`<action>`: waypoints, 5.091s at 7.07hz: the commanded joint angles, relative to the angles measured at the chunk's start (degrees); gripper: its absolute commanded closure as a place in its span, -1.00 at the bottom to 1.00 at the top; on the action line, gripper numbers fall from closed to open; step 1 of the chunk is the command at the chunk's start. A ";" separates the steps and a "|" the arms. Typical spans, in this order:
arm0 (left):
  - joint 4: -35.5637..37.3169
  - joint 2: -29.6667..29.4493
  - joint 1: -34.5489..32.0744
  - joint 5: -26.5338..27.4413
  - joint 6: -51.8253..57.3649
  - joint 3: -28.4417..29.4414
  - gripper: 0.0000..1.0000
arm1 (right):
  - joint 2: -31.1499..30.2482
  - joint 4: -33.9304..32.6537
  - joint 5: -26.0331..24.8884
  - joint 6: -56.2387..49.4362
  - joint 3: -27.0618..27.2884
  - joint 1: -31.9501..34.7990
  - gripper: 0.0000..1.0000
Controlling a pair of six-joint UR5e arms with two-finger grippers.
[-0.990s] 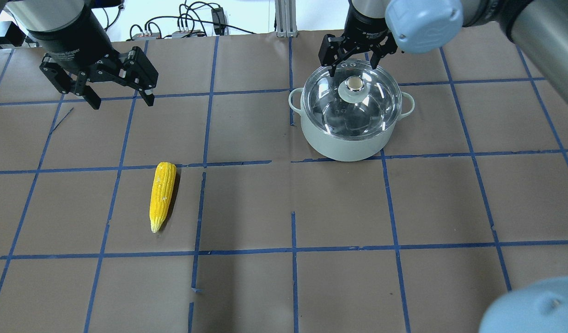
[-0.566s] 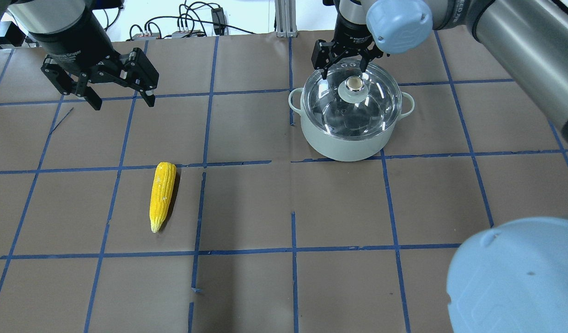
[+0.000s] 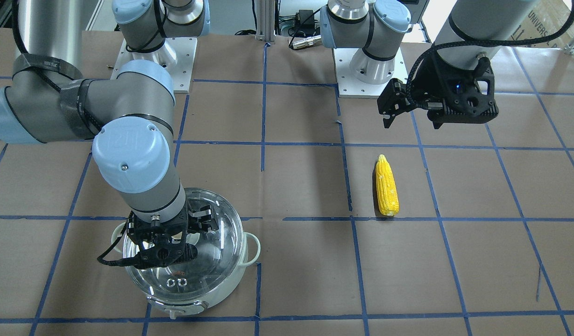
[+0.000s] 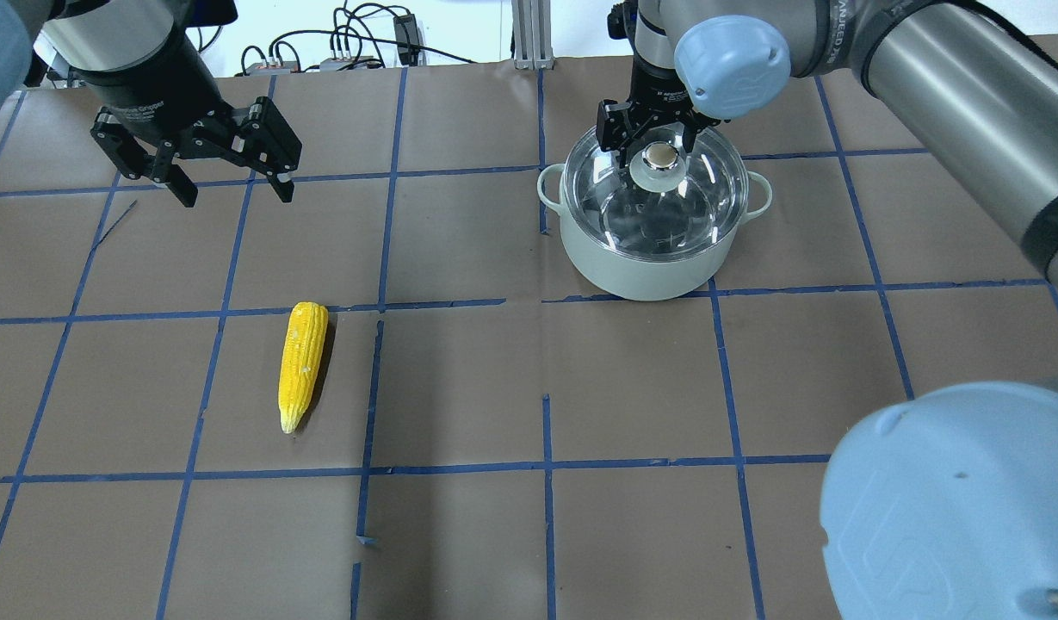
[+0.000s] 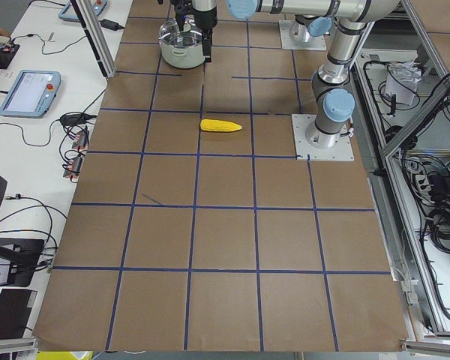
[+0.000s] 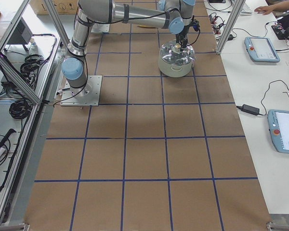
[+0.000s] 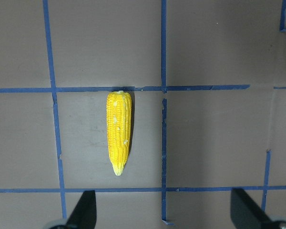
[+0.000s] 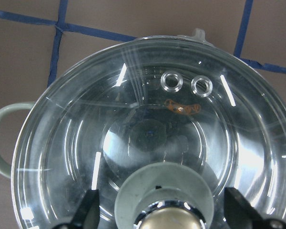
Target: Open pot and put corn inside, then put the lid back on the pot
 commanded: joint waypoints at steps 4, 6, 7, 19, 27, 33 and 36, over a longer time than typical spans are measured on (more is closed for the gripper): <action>0.16 -0.75 1.30 -0.06 1.07 -1.75 -1.00 | -0.64 1.18 0.18 0.20 0.04 0.05 0.08; 2.34 -1.01 8.55 -0.67 7.55 -7.61 -1.00 | -0.64 2.06 0.54 -0.06 0.04 0.05 0.46; 8.97 -1.36 9.73 -0.50 8.80 -11.74 -1.00 | -0.99 3.29 0.54 -0.59 -0.22 0.05 0.56; 35.22 -18.51 8.69 -0.67 9.69 -28.55 -0.73 | -31.14 19.03 3.70 -5.07 17.71 -9.09 0.60; 27.71 -17.87 -14.13 -7.16 -13.74 -5.95 0.82 | -31.22 19.56 2.47 -5.16 17.88 -9.53 0.60; 22.41 -34.90 -27.07 -6.56 -19.57 25.18 0.78 | -31.14 19.73 -0.51 -5.16 18.15 -9.88 0.60; 23.27 -39.76 -27.70 -6.65 -19.58 28.73 -0.60 | -31.14 19.73 -0.96 -5.25 18.24 -9.97 0.60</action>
